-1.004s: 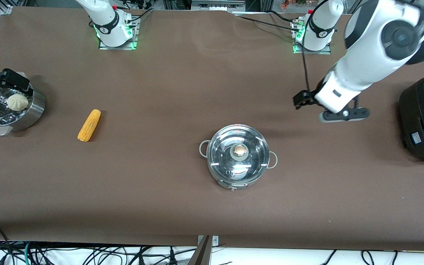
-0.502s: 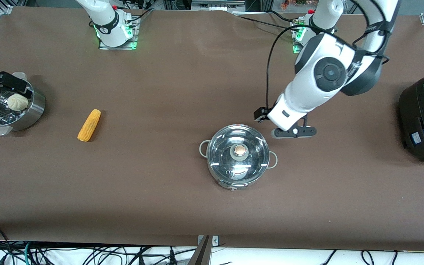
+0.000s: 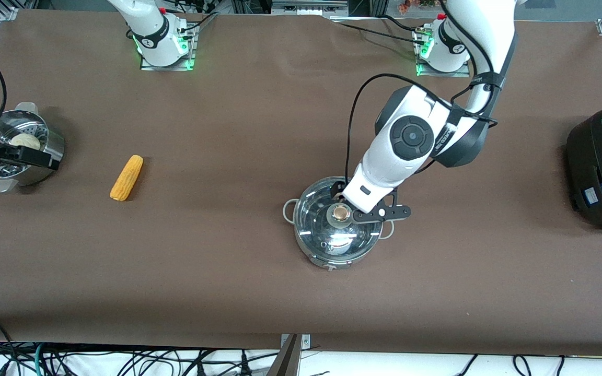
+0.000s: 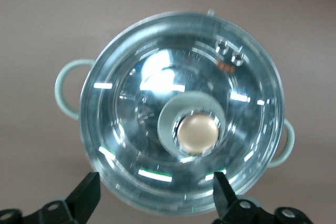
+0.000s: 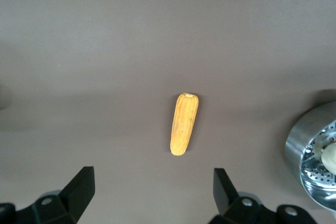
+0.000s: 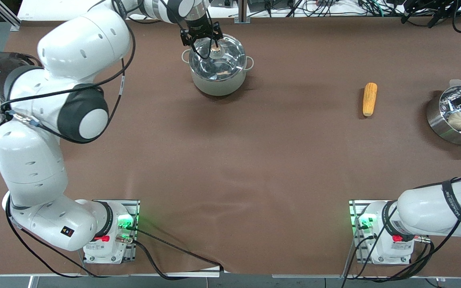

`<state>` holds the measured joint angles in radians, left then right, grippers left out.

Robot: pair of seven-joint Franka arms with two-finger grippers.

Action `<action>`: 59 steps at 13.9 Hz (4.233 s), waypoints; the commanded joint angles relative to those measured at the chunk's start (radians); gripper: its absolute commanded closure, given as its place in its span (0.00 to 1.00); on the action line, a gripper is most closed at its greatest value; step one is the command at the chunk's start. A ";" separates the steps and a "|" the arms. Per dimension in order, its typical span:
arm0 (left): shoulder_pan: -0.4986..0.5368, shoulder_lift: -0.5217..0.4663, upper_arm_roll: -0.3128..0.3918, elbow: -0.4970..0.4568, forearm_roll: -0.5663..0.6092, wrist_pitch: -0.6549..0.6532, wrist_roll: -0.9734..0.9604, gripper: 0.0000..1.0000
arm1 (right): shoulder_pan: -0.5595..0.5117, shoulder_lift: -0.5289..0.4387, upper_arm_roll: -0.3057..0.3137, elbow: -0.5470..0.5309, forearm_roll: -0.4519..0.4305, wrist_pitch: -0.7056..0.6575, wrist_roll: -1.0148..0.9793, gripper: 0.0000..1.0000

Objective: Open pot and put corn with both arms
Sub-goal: 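Grasp the lid knob with the left gripper while the right gripper reaches the corn, then lift the lid aside with the left gripper while the right gripper lifts the corn, then carry the yellow corn over the open pot with the right gripper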

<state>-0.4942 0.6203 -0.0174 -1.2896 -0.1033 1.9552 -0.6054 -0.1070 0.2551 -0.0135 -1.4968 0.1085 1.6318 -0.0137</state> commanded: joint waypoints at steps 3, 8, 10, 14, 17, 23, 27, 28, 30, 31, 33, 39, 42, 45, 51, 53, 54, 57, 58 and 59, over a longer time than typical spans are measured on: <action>-0.079 0.116 0.074 0.162 -0.010 0.000 -0.040 0.10 | 0.012 0.174 0.009 0.010 0.011 0.130 0.006 0.00; -0.109 0.162 0.094 0.162 -0.009 0.044 -0.053 0.10 | 0.067 0.247 0.010 -0.178 0.002 0.452 0.003 0.00; -0.110 0.168 0.099 0.162 -0.009 0.044 -0.053 0.10 | 0.067 0.233 0.010 -0.272 -0.004 0.532 -0.009 0.00; -0.113 0.168 0.113 0.162 -0.009 0.044 -0.051 0.12 | 0.067 0.204 0.009 -0.351 -0.087 0.545 -0.011 0.00; -0.113 0.170 0.113 0.162 -0.009 0.044 -0.053 0.19 | 0.066 0.145 0.000 -0.468 -0.108 0.606 -0.011 0.00; -0.119 0.171 0.114 0.159 -0.009 0.044 -0.051 0.46 | 0.064 0.082 -0.039 -0.675 -0.108 0.781 -0.040 0.00; -0.121 0.170 0.114 0.158 -0.007 0.034 -0.048 0.92 | 0.062 0.075 -0.040 -0.735 -0.105 0.845 -0.040 0.00; -0.121 0.170 0.114 0.158 -0.007 0.028 -0.047 1.00 | 0.062 0.076 -0.040 -0.746 -0.105 0.861 -0.038 0.00; -0.124 0.164 0.114 0.158 -0.009 0.019 -0.045 1.00 | 0.064 0.082 -0.039 -0.757 -0.102 0.878 -0.037 0.00; -0.124 0.159 0.114 0.159 -0.009 0.002 -0.043 1.00 | 0.063 0.085 -0.039 -0.757 -0.102 0.879 -0.037 0.00; -0.122 0.141 0.128 0.161 -0.010 -0.054 -0.037 1.00 | 0.062 0.092 -0.039 -0.763 -0.101 0.896 -0.037 0.00; -0.077 0.030 0.139 0.158 -0.021 -0.208 0.070 1.00 | 0.062 0.124 -0.037 -0.783 -0.101 0.957 -0.037 0.55; -0.020 -0.025 0.139 0.121 -0.021 -0.216 0.168 1.00 | 0.064 0.101 -0.032 -0.775 -0.102 0.942 -0.038 0.91; 0.051 -0.100 0.140 0.003 -0.021 -0.210 0.281 1.00 | 0.066 0.008 -0.016 -0.735 -0.101 0.819 -0.032 0.96; 0.206 -0.283 0.142 -0.325 -0.007 -0.087 0.617 1.00 | 0.070 -0.051 0.163 -0.200 -0.079 0.088 0.225 0.95; 0.242 -0.315 0.155 -0.394 -0.004 -0.070 0.692 1.00 | 0.082 -0.048 0.265 -0.117 -0.078 0.059 0.317 0.94; 0.253 -0.329 0.169 -0.425 -0.004 -0.052 0.737 1.00 | 0.090 -0.046 0.321 -0.093 -0.079 0.060 0.366 0.94; 0.307 -0.337 0.189 -0.546 -0.004 0.057 0.857 1.00 | 0.154 0.018 0.424 -0.013 -0.081 0.075 0.558 0.95; 0.319 -0.337 0.197 -0.591 -0.004 0.117 0.886 1.00 | 0.212 0.059 0.426 0.045 -0.082 0.079 0.628 0.94; 0.325 -0.335 0.209 -0.638 -0.004 0.181 0.916 1.00 | 0.287 0.116 0.423 0.120 -0.093 0.082 0.699 0.95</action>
<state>-0.1818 0.3336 0.1821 -1.8131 -0.1029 2.0349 0.2407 0.0848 0.2463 0.4094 -1.5418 0.0283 1.7280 0.5719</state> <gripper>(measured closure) 0.498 0.678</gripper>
